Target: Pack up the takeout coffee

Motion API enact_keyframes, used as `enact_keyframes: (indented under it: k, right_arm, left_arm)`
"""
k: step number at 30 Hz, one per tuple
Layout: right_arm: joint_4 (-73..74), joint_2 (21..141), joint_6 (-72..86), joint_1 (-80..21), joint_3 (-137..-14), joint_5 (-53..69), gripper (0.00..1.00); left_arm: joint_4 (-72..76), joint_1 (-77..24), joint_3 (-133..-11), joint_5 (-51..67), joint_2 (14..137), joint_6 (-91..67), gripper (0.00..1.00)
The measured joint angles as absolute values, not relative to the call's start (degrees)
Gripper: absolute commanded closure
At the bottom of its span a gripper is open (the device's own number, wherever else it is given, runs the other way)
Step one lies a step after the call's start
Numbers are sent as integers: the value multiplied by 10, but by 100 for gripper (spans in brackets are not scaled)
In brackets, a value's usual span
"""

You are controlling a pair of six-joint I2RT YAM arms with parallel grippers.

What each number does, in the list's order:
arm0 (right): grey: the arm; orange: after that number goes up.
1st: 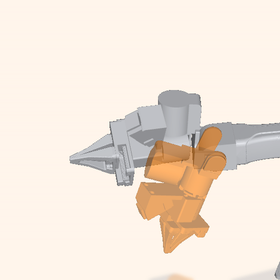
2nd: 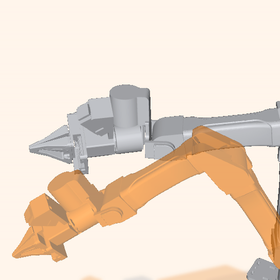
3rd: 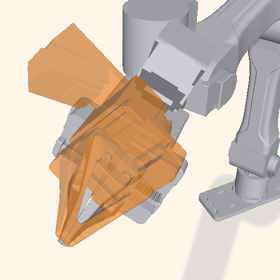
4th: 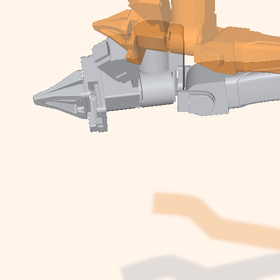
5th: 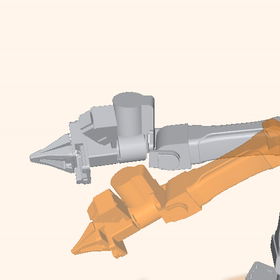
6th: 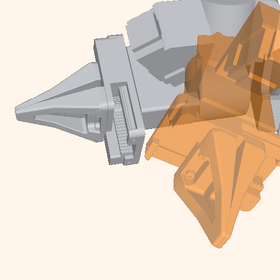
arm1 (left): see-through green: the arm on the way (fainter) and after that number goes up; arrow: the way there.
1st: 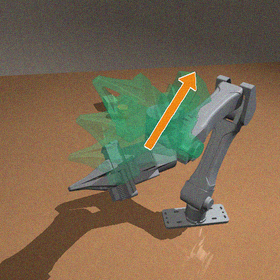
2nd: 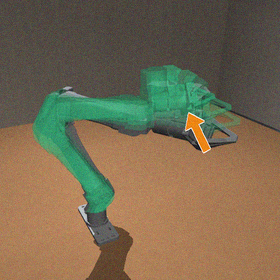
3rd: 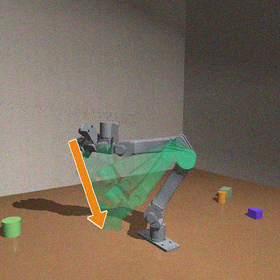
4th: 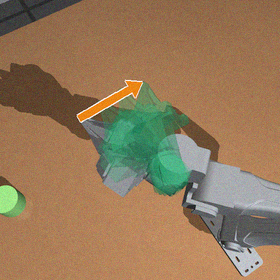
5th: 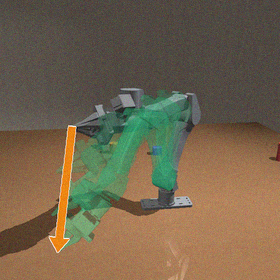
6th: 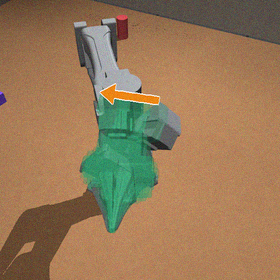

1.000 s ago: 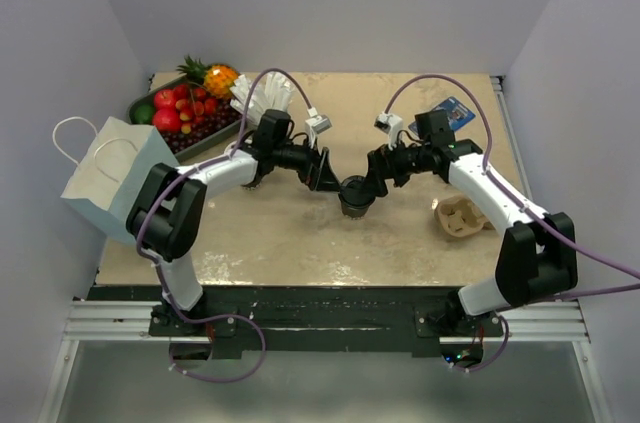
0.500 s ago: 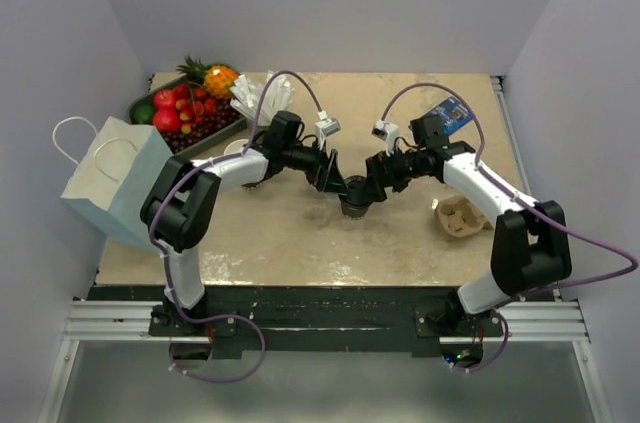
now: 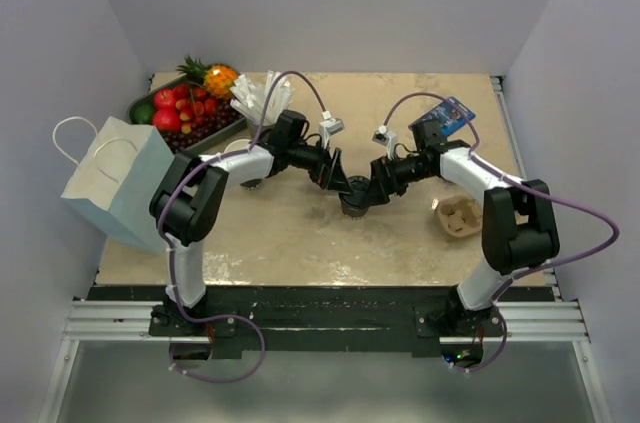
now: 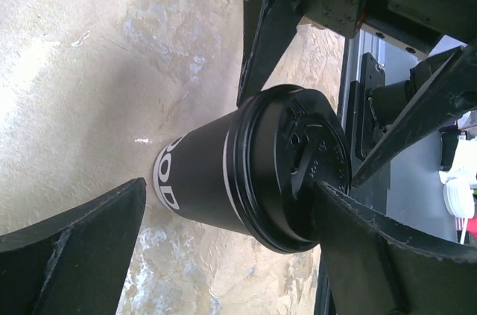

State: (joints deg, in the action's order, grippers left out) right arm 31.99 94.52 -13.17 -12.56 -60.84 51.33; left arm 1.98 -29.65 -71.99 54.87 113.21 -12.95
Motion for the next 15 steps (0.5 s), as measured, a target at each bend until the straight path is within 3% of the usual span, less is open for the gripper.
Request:
enact_keyframes:
  k: [15]
  right_arm:
    - [460, 997, -268, -48, -654, 614, 8]
  left_arm:
    - [11, -297, -736, 542, 1141, -129, 5]
